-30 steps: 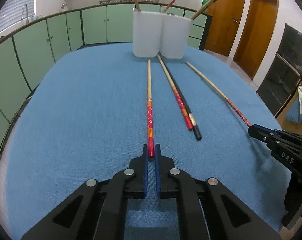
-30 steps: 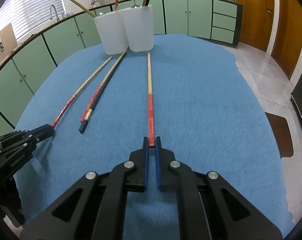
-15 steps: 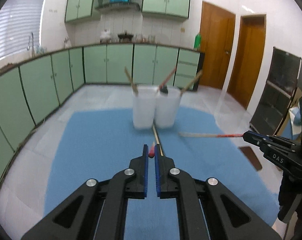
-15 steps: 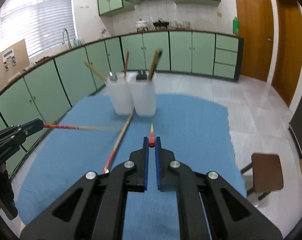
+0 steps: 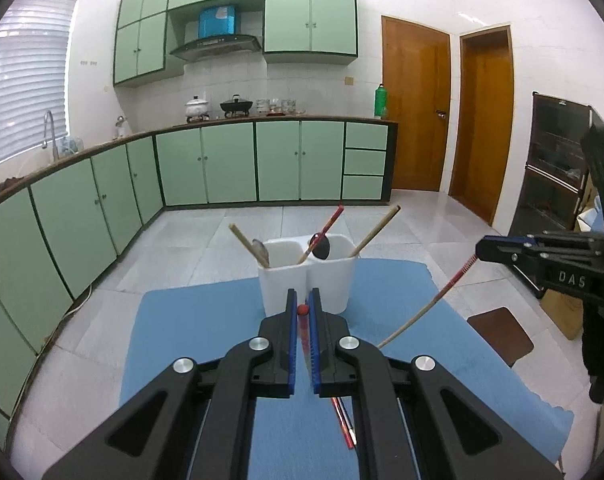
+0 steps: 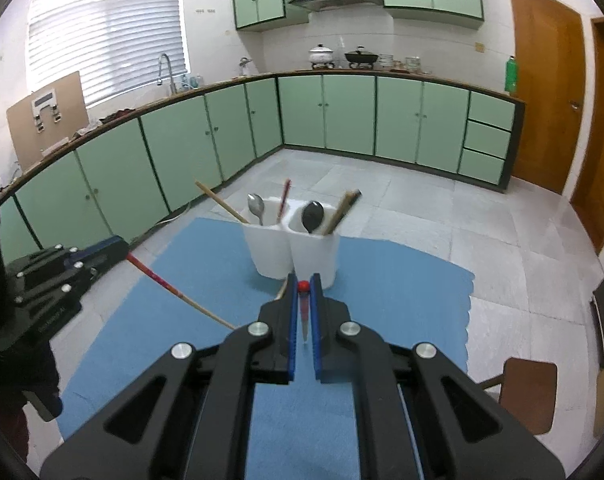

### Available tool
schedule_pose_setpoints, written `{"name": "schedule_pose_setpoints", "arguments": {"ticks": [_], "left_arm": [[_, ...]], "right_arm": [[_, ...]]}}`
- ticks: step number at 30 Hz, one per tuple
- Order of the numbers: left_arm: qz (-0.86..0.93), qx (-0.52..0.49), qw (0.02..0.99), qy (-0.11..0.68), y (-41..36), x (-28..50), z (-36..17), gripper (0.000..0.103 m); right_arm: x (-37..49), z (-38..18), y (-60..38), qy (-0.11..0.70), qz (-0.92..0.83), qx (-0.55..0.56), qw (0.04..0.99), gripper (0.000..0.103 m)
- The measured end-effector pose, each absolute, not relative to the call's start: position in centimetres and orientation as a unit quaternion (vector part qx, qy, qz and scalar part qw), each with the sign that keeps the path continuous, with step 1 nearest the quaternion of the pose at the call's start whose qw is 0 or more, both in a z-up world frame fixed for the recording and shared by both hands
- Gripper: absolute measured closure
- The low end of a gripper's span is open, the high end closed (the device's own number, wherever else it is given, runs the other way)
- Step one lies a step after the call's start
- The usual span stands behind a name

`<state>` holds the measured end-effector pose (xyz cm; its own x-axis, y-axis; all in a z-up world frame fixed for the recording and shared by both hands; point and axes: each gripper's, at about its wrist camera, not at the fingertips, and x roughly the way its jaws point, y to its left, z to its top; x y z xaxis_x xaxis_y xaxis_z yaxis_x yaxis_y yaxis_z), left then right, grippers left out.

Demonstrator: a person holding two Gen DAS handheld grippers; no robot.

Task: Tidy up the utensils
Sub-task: 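Lift the chopsticks and drop them into the holder with both tools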

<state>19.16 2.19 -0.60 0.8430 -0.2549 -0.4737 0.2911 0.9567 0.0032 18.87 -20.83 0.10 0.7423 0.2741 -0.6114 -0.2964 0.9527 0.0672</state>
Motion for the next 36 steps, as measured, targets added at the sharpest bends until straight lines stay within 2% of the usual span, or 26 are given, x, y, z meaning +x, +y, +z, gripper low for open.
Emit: {"name": "schedule_pose_setpoints", "arguments": {"ticks": [6,15,20,26,36], "left_arm": [[-0.148,0.037,0.963,0.222,2.1,20.2,1.5,0.098],[-0.151,0.039,0.978,0.140,1.3,23.4,8.7,0.098],[-0.139,0.038,0.985,0.095,0.0,27.1,11.8,0.098],[-0.126,0.029,0.986,0.102,-1.2,32.3,9.7,0.098],[-0.126,0.010,0.976,0.180,-1.4,38.1,2.4,0.097]], "right_arm": [[20.1,3.8,-20.8,0.305,0.181,-0.017,0.935,0.098],[23.5,11.1,-21.6,0.256,0.175,-0.026,0.950,0.098],[27.4,11.7,-21.3,0.266,0.154,-0.037,0.951,0.098],[32.2,8.8,-21.0,0.296,0.140,-0.022,0.945,0.098],[36.4,3.3,-19.2,0.351,0.139,-0.023,0.926,0.097]]}}
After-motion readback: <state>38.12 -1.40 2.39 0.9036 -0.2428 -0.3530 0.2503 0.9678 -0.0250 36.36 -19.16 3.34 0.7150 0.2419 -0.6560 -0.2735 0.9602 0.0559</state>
